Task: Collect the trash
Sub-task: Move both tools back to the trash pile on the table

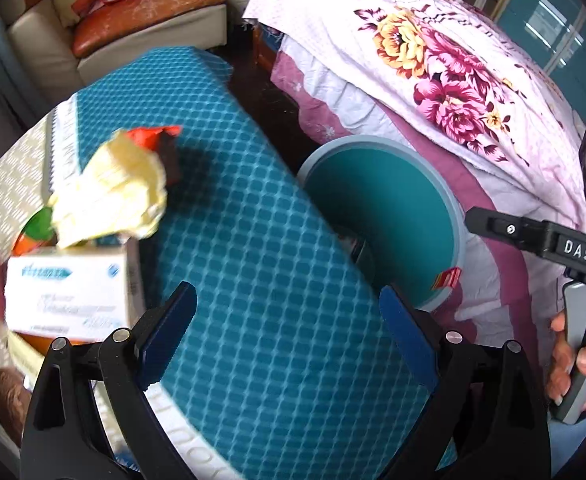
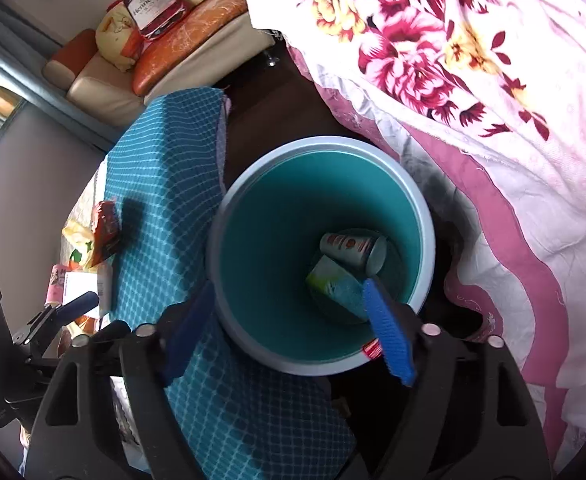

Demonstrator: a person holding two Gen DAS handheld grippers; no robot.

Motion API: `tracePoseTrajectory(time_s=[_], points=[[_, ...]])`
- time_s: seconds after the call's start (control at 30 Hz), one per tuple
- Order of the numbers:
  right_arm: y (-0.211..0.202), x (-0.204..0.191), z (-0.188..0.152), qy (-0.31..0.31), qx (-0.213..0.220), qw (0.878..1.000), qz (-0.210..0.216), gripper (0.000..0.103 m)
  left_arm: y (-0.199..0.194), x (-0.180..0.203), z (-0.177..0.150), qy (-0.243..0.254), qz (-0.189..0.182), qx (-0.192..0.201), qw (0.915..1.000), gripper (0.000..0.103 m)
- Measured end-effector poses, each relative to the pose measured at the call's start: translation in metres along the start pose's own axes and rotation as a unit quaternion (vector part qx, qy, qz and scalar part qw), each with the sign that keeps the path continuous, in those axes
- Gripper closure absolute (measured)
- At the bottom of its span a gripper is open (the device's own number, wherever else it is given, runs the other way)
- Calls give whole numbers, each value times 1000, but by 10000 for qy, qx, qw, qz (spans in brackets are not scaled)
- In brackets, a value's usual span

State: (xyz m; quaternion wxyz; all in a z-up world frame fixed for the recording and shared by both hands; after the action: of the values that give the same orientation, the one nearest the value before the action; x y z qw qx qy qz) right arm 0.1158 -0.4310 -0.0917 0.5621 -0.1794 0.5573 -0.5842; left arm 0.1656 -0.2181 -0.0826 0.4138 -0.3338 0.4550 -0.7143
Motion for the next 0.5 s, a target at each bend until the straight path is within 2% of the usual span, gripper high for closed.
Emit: tracePoseTrajectory(time_s=[0.23, 0.5], points=[[-16, -39, -24, -457, -71, 9989, -41, 21, -33, -34, -36, -259, 6, 91, 9996, 10], [-19, -98, -56, -1115, -307, 9933, 60, 21, -73, -81, -98, -713, 29, 157, 9973, 10]])
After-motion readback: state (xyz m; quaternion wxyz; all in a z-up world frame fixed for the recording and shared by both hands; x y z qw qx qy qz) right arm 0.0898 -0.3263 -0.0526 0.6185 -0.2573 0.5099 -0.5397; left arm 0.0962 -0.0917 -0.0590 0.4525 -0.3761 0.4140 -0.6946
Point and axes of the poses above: each gripper's, at about its wrist camera, not at the fingertips, and y roughly the way its jaws point, x to its right, z to its top, the point moved 5 cm from there along y, roughly the way its jaws point, and after that the axes turned 1 degree about -x, right-handed, at the moved point
